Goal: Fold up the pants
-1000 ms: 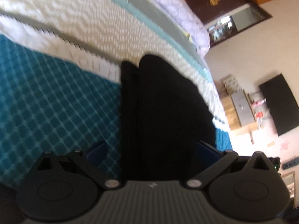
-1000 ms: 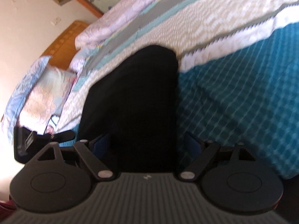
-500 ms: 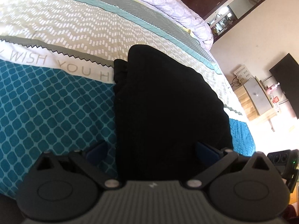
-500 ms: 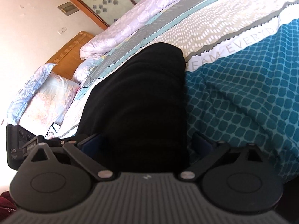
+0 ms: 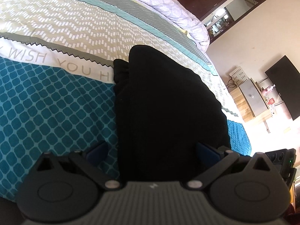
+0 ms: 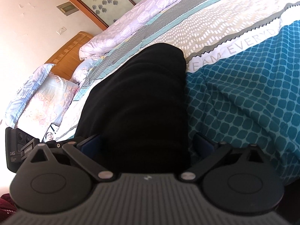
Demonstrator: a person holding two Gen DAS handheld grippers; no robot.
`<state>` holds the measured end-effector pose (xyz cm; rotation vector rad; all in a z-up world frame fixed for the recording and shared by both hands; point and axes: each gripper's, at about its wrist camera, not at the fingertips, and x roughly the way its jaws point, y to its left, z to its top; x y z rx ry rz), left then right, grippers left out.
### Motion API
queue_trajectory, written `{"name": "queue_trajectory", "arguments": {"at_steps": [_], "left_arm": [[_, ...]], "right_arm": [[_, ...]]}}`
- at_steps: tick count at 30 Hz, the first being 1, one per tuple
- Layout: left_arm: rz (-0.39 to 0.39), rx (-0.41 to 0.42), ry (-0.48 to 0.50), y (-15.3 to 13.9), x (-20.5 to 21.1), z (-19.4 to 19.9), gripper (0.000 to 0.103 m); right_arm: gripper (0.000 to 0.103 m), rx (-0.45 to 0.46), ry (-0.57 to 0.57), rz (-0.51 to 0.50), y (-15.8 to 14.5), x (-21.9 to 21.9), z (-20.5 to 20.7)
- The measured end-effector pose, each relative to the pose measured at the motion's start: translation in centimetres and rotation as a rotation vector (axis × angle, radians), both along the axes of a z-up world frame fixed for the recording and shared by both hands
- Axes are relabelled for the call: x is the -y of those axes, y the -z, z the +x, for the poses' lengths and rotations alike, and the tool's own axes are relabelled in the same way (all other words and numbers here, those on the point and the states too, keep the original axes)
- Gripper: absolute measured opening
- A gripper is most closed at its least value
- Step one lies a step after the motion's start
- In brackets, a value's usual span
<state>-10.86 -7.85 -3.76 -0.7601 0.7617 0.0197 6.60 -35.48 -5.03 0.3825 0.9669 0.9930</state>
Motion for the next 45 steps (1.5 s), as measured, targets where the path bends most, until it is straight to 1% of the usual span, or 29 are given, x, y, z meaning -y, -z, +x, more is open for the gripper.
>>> {"name": "queue_trajectory", "arguments": {"at_steps": [25,45], "left_arm": [[-0.004,0.003,0.002,0.09,-0.04,-0.11,0.103],[-0.029,0.014,-0.004,-0.13,-0.13,-0.76,0.103]], "right_arm": [[0.103,0.000,0.001,0.002,-0.01,0.04,-0.06],[0.103,0.000,-0.001,0.004,0.05,0.03,0.01]]}}
